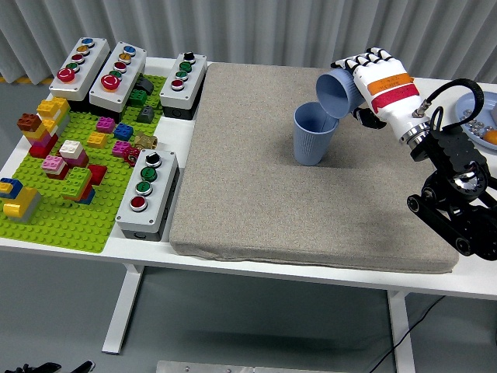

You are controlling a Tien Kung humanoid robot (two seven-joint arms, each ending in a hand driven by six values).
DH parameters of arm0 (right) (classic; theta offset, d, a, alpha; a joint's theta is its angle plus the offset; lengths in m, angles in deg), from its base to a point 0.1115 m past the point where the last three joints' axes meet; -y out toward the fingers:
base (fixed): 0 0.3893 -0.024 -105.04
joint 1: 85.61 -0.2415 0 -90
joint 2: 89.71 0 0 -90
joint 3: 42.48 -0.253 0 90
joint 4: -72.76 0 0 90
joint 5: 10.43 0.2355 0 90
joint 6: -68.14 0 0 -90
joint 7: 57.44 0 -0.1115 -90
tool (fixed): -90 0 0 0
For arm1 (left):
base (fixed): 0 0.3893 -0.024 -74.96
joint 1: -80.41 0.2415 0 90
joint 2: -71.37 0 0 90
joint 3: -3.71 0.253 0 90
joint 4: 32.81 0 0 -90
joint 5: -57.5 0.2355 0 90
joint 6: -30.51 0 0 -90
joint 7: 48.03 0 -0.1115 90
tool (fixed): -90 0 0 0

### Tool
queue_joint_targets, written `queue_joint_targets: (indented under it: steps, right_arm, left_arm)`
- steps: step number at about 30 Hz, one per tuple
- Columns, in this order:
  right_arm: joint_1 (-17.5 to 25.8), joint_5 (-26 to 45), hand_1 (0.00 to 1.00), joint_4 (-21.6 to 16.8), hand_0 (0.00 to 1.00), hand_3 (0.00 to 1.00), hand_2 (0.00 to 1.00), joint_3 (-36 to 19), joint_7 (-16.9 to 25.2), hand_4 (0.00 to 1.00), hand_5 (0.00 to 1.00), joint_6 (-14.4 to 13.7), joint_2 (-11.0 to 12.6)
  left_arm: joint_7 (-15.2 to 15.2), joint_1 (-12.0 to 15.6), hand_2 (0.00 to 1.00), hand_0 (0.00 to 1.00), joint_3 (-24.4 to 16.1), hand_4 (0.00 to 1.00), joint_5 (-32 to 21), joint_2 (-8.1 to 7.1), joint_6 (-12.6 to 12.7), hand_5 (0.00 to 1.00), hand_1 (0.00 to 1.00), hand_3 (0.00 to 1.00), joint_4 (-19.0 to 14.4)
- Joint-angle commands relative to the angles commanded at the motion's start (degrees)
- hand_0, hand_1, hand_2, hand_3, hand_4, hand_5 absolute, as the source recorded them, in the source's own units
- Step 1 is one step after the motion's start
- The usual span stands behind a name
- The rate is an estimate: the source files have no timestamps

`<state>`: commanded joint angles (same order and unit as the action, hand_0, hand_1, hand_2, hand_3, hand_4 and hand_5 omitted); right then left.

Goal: Pick cup pour cup place

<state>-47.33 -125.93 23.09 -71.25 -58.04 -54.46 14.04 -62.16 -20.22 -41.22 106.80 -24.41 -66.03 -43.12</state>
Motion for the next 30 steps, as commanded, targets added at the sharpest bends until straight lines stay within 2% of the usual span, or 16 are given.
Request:
queue_joint_targets:
  steps: [12,16,21,27,30]
  right_arm:
    - [0.0,0.4,0.713,0.3,0.894,0.635,0.612,0.1,-0.1,0.669,0.002,0.2,0.2]
    - [0.3,1.9,0.713,-0.1,0.892,0.632,0.612,-0.6,-0.2,0.669,0.002,1.0,0.0]
    - [1.1,7.6,0.71,-1.8,0.889,0.624,0.607,-2.7,-0.4,0.667,0.002,2.1,-0.1]
    - [1.9,18.5,0.708,-3.3,0.888,0.622,0.604,-7.0,-1.5,0.667,0.002,3.8,-0.8]
    - [2.8,25.7,0.708,-4.3,0.888,0.622,0.604,-9.5,-2.3,0.667,0.002,6.6,-0.9]
  left_arm:
    - [0.0,0.0,0.811,0.769,0.1,0.505,-0.1,0.02,0.0,0.972,0.754,0.65,0.0]
    - [0.0,0.0,0.811,0.769,0.1,0.505,-0.1,0.0,0.0,0.972,0.754,0.65,0.0]
    - [0.0,0.0,0.811,0.769,-0.1,0.505,0.1,0.09,0.0,0.972,0.754,0.65,0.0]
    - [0.0,0.0,0.811,0.769,-0.2,0.504,0.1,0.2,0.0,0.973,0.753,0.65,0.0]
    - [0.0,0.1,0.811,0.769,-0.3,0.504,0.2,0.25,0.0,0.973,0.753,0.65,0.0]
